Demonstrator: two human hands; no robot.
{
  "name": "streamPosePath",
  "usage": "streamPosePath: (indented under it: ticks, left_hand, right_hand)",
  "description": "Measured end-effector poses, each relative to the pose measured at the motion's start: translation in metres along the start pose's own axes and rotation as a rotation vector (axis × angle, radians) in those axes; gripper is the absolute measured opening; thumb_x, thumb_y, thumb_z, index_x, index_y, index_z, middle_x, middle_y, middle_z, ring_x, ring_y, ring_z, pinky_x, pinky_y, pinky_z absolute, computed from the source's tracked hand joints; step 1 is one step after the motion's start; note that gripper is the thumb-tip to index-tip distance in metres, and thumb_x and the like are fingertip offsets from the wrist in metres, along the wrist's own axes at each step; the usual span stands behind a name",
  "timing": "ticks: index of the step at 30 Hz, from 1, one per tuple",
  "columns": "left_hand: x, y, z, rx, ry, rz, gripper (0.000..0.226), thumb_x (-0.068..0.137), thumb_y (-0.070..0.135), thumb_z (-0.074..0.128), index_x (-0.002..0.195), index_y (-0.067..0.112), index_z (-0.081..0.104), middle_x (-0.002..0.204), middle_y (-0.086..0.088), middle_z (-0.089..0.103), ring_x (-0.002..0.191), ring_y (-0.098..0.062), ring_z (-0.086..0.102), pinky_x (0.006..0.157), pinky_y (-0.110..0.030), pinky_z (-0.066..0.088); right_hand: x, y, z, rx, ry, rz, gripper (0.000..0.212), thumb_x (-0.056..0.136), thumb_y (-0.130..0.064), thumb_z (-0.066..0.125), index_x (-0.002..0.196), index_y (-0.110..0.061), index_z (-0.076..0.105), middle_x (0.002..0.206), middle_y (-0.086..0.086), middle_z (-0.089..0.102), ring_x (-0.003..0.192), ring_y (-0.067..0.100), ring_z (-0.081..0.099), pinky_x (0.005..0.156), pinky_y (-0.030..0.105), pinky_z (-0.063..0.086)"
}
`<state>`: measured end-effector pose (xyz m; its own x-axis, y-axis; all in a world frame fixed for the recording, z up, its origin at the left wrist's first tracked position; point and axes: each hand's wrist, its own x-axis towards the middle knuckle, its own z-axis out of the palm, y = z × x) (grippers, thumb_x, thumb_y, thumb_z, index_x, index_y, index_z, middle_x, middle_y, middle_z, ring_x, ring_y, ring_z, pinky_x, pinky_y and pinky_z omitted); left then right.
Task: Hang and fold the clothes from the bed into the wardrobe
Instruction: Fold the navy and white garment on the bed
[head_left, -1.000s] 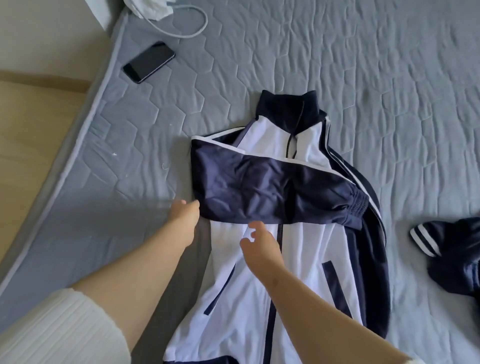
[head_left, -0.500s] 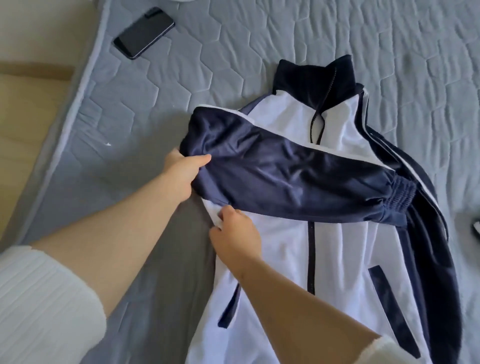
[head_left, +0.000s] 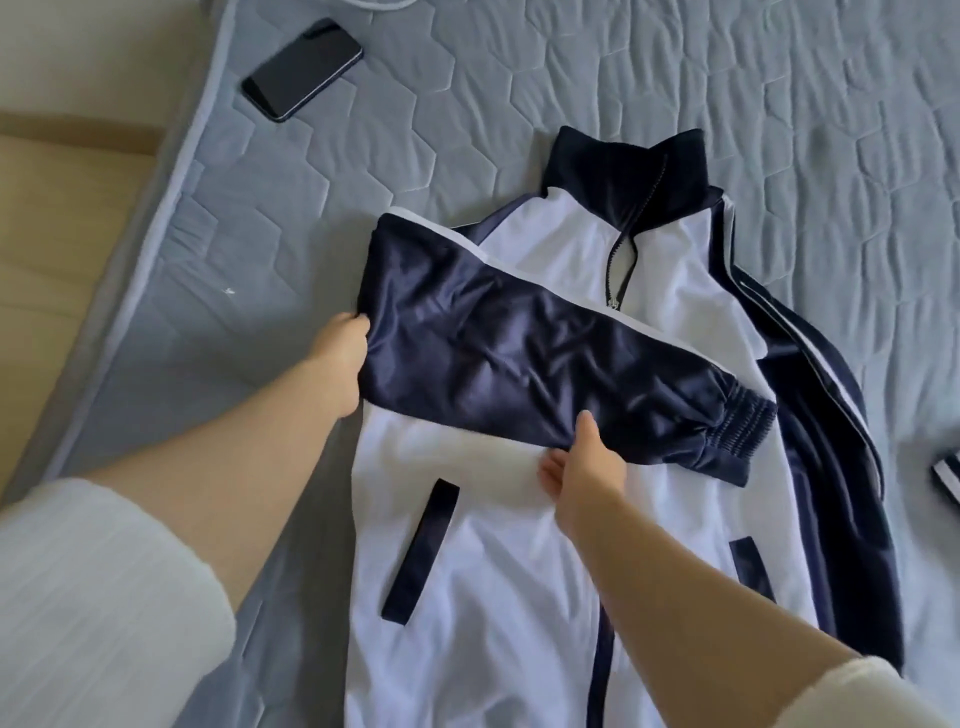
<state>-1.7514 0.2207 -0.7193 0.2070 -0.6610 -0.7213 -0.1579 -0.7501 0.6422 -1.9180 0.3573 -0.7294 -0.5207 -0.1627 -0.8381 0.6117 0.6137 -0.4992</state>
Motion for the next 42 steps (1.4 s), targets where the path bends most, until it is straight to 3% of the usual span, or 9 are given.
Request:
streamPosePath:
  ticks: [3, 8, 14, 20, 23, 27, 31, 35, 42]
  left_hand:
    - [-0.009, -0.014, 0.013, -0.003, 0.055, 0.118, 0.007, 0.091, 0.018, 0.057, 0.085, 0.013, 0.055, 0.087, -0.007, 0.058, 0.086, -0.023, 0.055, 0.081, -0.037, 0.046]
    - [-0.017, -0.019, 0.019, 0.170, 0.257, 0.309, 0.039, 0.083, 0.015, 0.064, 0.063, 0.018, 0.031, 0.064, -0.002, 0.038, 0.070, -0.021, 0.038, 0.058, -0.030, 0.034]
    - [-0.057, -0.028, 0.052, 0.834, 0.449, 0.667, 0.051, 0.075, 0.008, 0.066, 0.123, 0.017, 0.051, 0.135, -0.012, 0.043, 0.118, -0.035, 0.044, 0.093, -0.045, 0.035]
    - [-0.114, -0.072, 0.128, 1.230, -0.226, 1.059, 0.068, 0.088, 0.021, 0.055, 0.147, 0.027, 0.021, 0.156, -0.003, 0.008, 0.143, -0.024, 0.013, 0.108, -0.041, 0.025]
    - [-0.125, -0.089, 0.158, 1.444, -0.475, 0.853, 0.074, 0.091, 0.030, 0.048, 0.147, 0.036, 0.001, 0.156, 0.006, -0.007, 0.144, -0.021, 0.001, 0.112, -0.043, 0.020]
    - [-0.129, -0.092, 0.177, 1.614, -0.498, 0.643, 0.071, 0.093, 0.035, 0.043, 0.146, 0.039, -0.005, 0.156, 0.007, -0.011, 0.144, -0.024, -0.010, 0.114, -0.047, 0.011]
    - [-0.142, -0.091, 0.187, 1.534, -0.500, 0.548, 0.067, 0.093, 0.035, 0.042, 0.147, 0.038, 0.002, 0.157, 0.005, -0.007, 0.144, -0.023, -0.007, 0.114, -0.042, 0.018]
    - [-0.155, -0.080, 0.184, 1.459, -0.430, 0.692, 0.062, 0.096, 0.034, 0.042, 0.148, 0.030, 0.009, 0.157, 0.003, 0.004, 0.144, -0.020, 0.003, 0.111, -0.038, 0.023]
    - [-0.168, -0.031, 0.182, 0.096, -0.186, 0.353, 0.027, 0.098, 0.027, 0.039, 0.121, 0.026, 0.052, 0.128, 0.000, 0.054, 0.103, -0.008, 0.054, 0.091, -0.027, 0.040]
  right_hand:
    - [0.017, -0.011, -0.031, 0.280, 0.060, 0.132, 0.031, 0.088, -0.040, 0.060, 0.091, -0.010, 0.050, 0.071, 0.006, 0.053, 0.057, 0.015, 0.051, 0.057, 0.025, 0.050]
    - [0.037, -0.029, -0.058, 0.287, 0.183, -0.095, 0.025, 0.091, -0.018, 0.054, 0.116, -0.018, 0.051, 0.083, -0.002, 0.055, 0.059, 0.011, 0.049, 0.052, 0.022, 0.046]
    - [0.058, -0.072, -0.103, 0.134, 0.157, -0.308, 0.021, 0.093, -0.021, 0.051, 0.073, -0.018, 0.046, 0.071, 0.001, 0.053, 0.055, 0.015, 0.052, 0.048, 0.024, 0.049]
    - [0.066, -0.066, -0.157, -0.117, 0.439, -0.362, 0.025, 0.088, -0.020, 0.044, 0.112, -0.020, 0.052, 0.094, 0.006, 0.060, 0.076, 0.027, 0.056, 0.079, 0.039, 0.048]
    - [0.072, -0.058, -0.192, -0.121, 0.387, -0.174, 0.057, 0.087, -0.008, 0.045, 0.138, -0.028, 0.028, 0.083, 0.008, 0.054, 0.064, 0.024, 0.048, 0.062, 0.031, 0.044]
    - [0.075, -0.054, -0.217, -0.055, 0.239, 0.008, 0.030, 0.092, -0.004, 0.043, 0.120, -0.012, 0.048, 0.061, 0.008, 0.054, 0.040, 0.015, 0.040, 0.031, 0.013, 0.032]
    - [0.070, -0.064, -0.222, 0.122, 0.374, -0.169, 0.025, 0.094, -0.006, 0.033, 0.113, -0.015, 0.047, 0.088, 0.010, 0.061, 0.060, 0.018, 0.059, 0.057, 0.027, 0.051]
    - [0.048, -0.101, -0.219, -0.020, 0.465, -0.527, 0.030, 0.089, -0.012, 0.042, 0.119, -0.015, 0.046, 0.081, -0.006, 0.052, 0.076, 0.019, 0.051, 0.064, 0.019, 0.032]
    - [-0.011, -0.134, -0.180, -0.799, 0.078, -1.446, 0.034, 0.069, -0.006, 0.066, 0.103, -0.010, 0.065, 0.054, 0.007, 0.060, 0.053, 0.034, 0.056, 0.062, 0.034, 0.041]
